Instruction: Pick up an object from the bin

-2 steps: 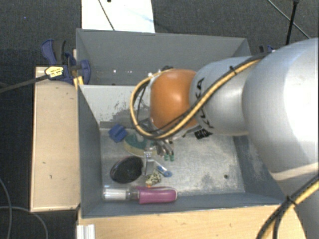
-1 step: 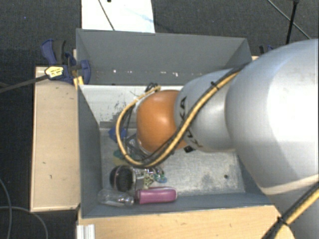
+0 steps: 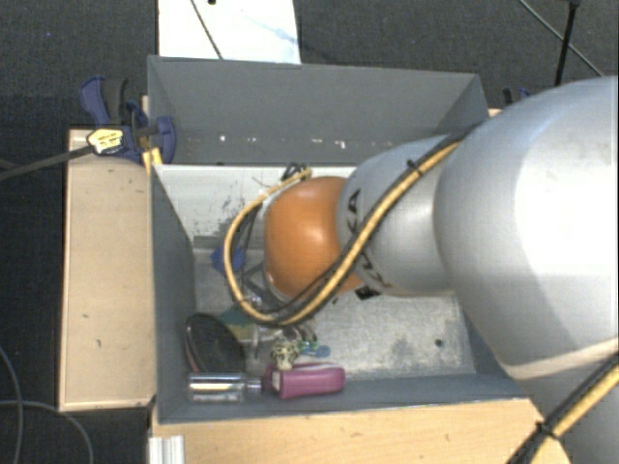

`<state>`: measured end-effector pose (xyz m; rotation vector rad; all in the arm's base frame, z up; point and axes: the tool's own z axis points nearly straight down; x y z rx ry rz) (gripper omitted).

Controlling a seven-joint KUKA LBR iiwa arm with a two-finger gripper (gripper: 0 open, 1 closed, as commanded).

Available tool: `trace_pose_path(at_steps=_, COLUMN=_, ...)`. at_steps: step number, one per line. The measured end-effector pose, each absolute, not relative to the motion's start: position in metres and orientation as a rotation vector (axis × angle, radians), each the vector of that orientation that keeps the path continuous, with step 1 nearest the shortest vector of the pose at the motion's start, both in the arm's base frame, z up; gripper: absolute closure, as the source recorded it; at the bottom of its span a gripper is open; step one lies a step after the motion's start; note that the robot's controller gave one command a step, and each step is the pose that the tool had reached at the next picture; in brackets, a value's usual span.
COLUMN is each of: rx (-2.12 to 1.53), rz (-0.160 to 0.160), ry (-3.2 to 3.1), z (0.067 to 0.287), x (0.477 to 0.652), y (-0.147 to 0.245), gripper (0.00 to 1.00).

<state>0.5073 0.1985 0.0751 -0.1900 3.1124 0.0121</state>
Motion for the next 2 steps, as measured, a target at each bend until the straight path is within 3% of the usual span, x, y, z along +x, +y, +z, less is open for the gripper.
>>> trace_pose_path(at_steps=1, rx=-0.176, rz=0.005, ry=3.127, z=0.190, x=0.515, y=0.194, gripper=1.00)
trace_pose_path(at_steps=2, rx=-0.160, rz=0.005, ry=3.125, z=0.319, x=0.549, y=0.181, gripper=1.00)
